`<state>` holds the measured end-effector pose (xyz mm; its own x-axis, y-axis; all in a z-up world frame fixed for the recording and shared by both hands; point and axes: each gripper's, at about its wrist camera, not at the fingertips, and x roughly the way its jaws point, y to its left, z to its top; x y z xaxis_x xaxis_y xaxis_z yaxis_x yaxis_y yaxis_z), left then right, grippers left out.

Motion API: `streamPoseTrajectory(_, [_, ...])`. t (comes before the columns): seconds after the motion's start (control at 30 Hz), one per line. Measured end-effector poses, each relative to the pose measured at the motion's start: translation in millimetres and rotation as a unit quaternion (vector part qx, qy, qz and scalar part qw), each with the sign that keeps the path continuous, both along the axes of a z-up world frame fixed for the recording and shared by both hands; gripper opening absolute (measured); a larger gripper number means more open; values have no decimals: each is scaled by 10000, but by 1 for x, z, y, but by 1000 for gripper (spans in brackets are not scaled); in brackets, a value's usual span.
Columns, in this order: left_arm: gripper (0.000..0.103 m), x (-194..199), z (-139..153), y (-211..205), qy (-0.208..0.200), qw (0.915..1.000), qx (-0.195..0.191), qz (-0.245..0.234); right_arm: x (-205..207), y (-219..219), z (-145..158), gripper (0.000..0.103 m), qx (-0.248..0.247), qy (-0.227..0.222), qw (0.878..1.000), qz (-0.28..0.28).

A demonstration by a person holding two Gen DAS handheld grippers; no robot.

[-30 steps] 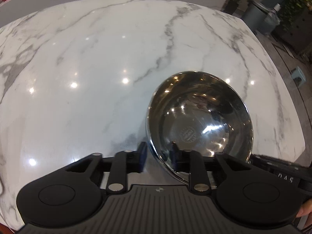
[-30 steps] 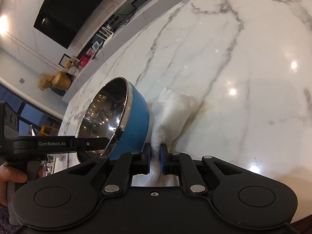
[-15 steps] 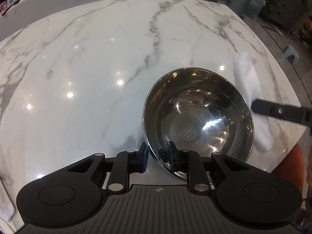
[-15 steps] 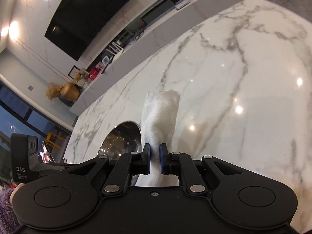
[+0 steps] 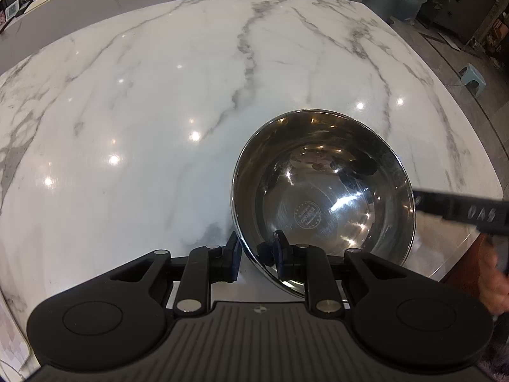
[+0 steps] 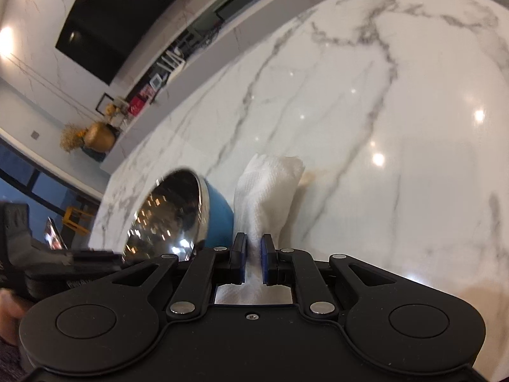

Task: Clean bowl
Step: 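Slide the cloth around the bowl's outer wall with the right tool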

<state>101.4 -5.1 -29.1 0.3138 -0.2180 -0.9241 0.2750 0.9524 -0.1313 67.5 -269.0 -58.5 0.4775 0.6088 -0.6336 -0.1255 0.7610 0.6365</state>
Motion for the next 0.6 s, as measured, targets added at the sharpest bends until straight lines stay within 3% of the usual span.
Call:
streamPoseTrajectory(0.03, [19, 0, 0, 1, 41, 10000, -21, 81, -2, 2, -2, 9, -14, 23, 10000, 23])
streamPoseTrajectory(0.17, [35, 0, -3, 7, 363, 9980, -139, 499, -7, 2, -6, 9, 63, 62, 9999, -93])
streamPoseTrajectory(0.23, [35, -1, -3, 9, 399, 9972, -163, 604, -8, 3, -5, 9, 16, 40, 9999, -91])
streamPoseTrajectory(0.33, [34, -3, -1, 10, 422, 9969, -270, 612, -8, 5, -4, 9, -54, 19, 10000, -72])
streamPoseTrajectory(0.4, [24, -4, 0, 8, 389, 9975, -269, 529, -7, 6, -3, 9, -79, 19, 10000, -49])
streamPoseTrajectory(0.6, [19, -3, 1, 4, 213, 9992, -105, 315, -10, 7, 0, 9, -99, 88, 9999, 54])
